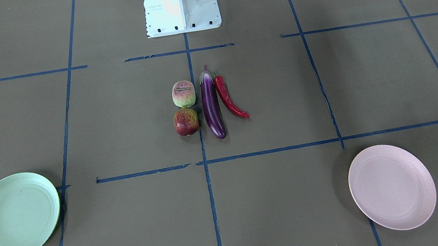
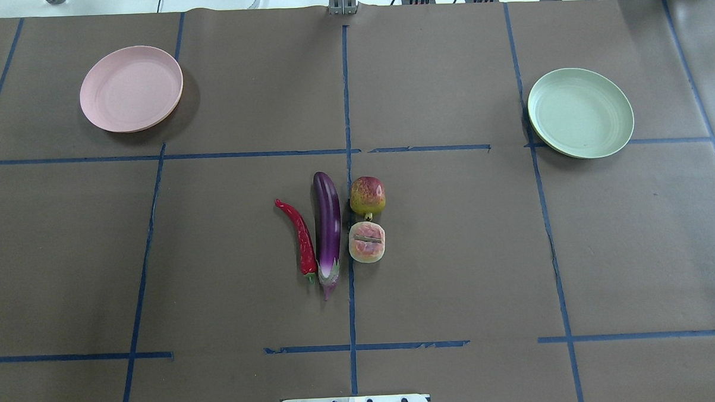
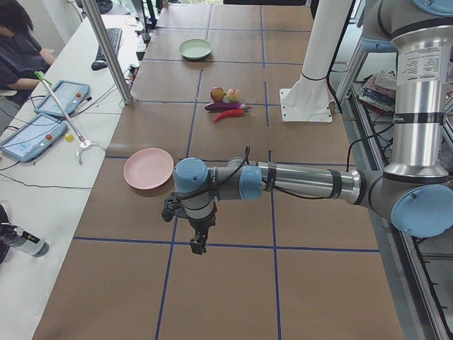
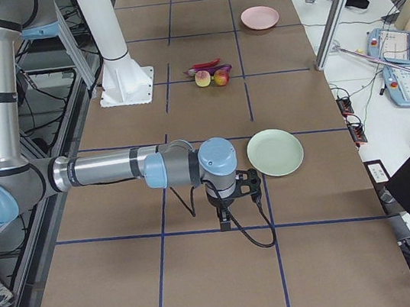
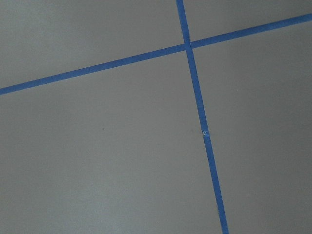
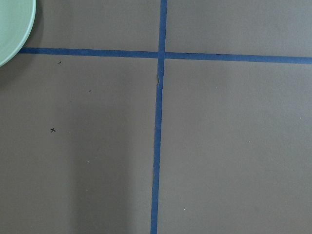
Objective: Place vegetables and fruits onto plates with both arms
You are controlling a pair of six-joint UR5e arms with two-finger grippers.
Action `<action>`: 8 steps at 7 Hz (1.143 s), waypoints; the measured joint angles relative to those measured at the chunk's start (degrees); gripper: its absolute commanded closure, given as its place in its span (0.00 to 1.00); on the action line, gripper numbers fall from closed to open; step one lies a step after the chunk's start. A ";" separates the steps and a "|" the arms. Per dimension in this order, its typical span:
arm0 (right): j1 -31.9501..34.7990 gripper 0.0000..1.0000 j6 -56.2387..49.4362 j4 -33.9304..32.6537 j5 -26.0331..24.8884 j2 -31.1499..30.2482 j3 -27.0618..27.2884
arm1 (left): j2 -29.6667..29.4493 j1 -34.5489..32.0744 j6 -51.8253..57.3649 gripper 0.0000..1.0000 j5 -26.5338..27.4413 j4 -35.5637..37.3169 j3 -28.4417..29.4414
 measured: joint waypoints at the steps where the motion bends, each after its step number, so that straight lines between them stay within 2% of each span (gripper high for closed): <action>1: -0.02 0.00 0.00 0.05 0.00 0.06 0.02 | 0.00 0.00 0.07 0.00 0.01 -0.01 -0.03; 3: -0.82 0.00 0.81 3.59 0.03 0.43 0.04 | 0.00 0.00 0.24 0.00 -0.04 -0.01 -0.05; 5: -4.57 0.00 2.78 13.12 0.19 2.46 -0.08 | 0.00 0.00 0.21 0.00 -0.27 -0.02 -0.06; 6: -8.39 0.00 4.71 18.14 0.13 5.69 -0.28 | 0.00 0.01 0.19 0.00 -0.39 -0.01 -0.06; 8: -17.28 0.00 16.14 21.27 -0.02 14.13 -0.10 | 0.00 0.04 0.06 0.00 -0.49 -0.01 -0.08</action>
